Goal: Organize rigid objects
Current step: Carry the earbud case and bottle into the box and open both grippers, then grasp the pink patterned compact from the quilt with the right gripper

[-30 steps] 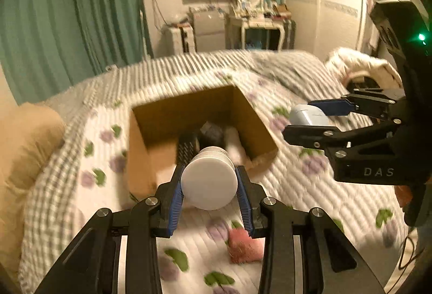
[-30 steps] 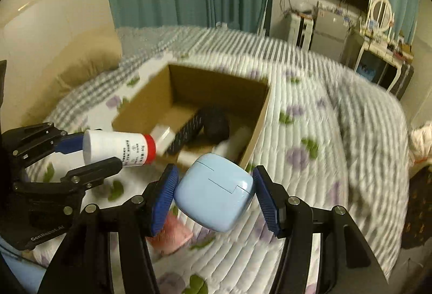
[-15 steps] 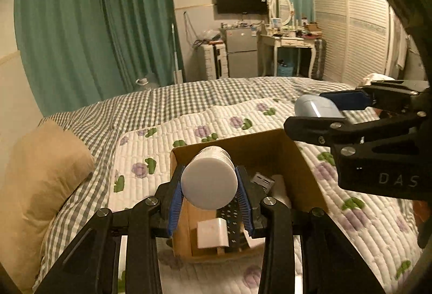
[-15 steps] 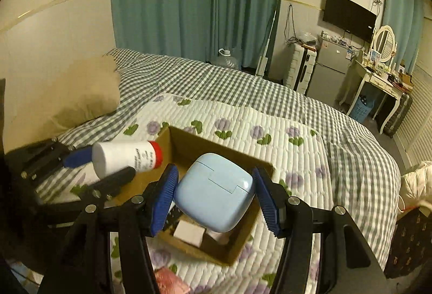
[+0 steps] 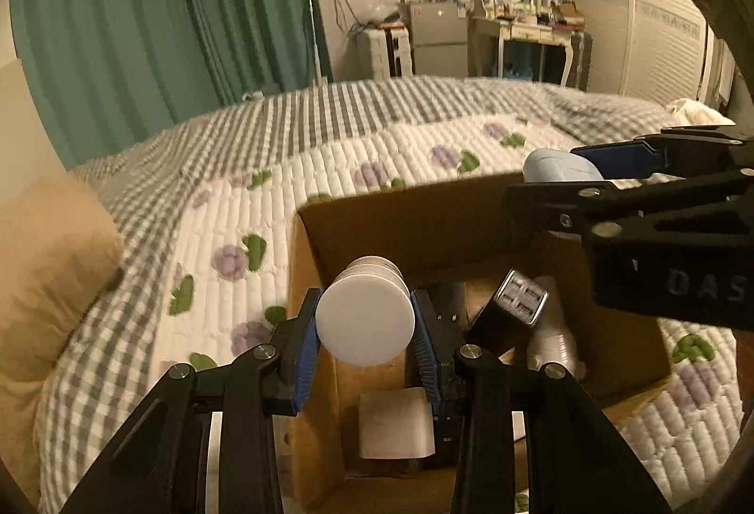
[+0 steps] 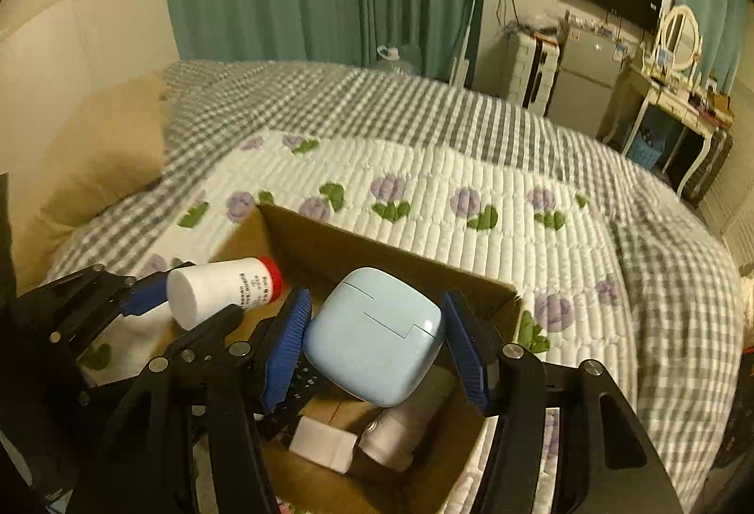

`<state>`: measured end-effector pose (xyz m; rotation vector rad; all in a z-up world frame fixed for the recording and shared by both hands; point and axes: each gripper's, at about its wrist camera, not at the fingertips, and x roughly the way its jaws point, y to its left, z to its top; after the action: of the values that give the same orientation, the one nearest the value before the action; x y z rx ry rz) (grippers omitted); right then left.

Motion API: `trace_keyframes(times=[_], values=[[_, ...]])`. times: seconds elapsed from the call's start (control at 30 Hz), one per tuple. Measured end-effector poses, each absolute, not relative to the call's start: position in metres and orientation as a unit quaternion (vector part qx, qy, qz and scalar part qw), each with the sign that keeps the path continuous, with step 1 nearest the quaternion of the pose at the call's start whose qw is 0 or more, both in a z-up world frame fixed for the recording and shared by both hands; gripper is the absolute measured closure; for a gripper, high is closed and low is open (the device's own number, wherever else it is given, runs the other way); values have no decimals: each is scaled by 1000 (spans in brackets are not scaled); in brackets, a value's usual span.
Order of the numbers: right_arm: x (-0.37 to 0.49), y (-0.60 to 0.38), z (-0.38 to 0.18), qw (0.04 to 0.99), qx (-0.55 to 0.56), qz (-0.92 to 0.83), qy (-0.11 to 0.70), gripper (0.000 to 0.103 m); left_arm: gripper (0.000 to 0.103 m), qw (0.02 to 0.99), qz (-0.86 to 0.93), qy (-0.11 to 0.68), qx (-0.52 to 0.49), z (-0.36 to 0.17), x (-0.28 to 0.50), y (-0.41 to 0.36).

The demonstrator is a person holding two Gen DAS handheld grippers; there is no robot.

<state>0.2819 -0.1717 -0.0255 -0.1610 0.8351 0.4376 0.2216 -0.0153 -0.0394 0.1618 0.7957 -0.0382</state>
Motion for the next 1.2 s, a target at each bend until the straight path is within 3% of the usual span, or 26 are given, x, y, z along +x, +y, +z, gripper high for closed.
trace_keyframes(times=[0.4,0.47,0.53,0.57,0.6,0.77,0.83,1.0,1.03,1.2], values=[[313,-174,-73,878,-63,201,429,46,64,903,-18,422,83,-75,239,-21],[315,-178,-72,879,-59,200,428,45,57,904,-18,420,82,-72,238,-22],[314,-184,-65,884,-49,195,422,30,39,906,-15,416,78,-66,237,-20],[311,-187,-61,887,-45,194,416,24,35,907,-15,414,75,-61,234,-20],[308,-190,-54,890,-44,193,410,22,30,907,-15,414,72,-57,232,-20],[272,-207,-9,907,-67,182,373,22,26,908,-25,414,54,-21,199,-12],[251,-213,10,912,-79,182,358,16,9,914,-24,401,53,-7,181,-8],[191,-223,43,919,-98,182,335,6,5,927,-14,370,57,21,126,3],[177,-223,45,916,-98,186,340,5,1,929,-10,366,57,24,117,4],[130,-221,26,896,-101,229,365,1,0,932,12,360,48,16,75,20]])
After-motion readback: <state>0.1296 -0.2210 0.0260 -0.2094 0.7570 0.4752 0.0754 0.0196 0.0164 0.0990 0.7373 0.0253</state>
